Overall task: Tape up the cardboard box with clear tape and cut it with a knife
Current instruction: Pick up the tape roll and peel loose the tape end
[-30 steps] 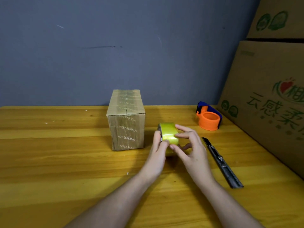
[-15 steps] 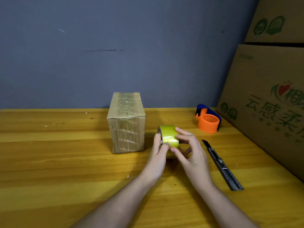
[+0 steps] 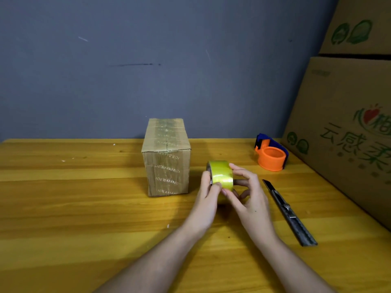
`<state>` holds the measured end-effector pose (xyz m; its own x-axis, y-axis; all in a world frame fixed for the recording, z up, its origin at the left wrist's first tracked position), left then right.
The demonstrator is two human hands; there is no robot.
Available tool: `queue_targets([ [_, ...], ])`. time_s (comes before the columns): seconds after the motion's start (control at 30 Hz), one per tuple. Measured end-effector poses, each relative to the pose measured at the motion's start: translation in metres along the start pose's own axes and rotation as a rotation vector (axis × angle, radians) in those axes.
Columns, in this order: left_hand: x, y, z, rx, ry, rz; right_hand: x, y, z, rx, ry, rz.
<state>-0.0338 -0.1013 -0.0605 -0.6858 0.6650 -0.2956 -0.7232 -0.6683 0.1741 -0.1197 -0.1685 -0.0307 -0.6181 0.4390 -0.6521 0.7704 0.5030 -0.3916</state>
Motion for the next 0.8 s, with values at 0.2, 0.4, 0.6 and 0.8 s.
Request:
queue_targets([
  [0.2,0.0,0.0,0.001,0.012,-0.027,-0.003,-0.004,0.0,-0.005,0.178,-0.096,-0.035],
  [0.4,0.003,0.006,0.002,0.073,-0.022,-0.013,-0.003,0.007,-0.011,0.199,-0.089,-0.093],
  [0.6,0.003,0.01,0.002,0.094,0.011,-0.062,-0.002,0.009,-0.016,0.212,-0.097,-0.101],
  [0.8,0.004,0.007,0.005,0.057,0.03,-0.04,-0.004,0.008,-0.013,0.105,-0.055,-0.061],
])
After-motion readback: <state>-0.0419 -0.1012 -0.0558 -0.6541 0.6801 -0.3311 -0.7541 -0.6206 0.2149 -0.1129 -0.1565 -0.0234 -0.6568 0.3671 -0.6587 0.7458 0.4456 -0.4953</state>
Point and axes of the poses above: each hand's wrist, its own x-axis away from the middle knuckle, its own y-axis out of the palm, z = x × y, the point moved 8 cm from there along -x, towards the middle knuckle, and after that the axes turned 1 degree about x, right-handed, at the moved point
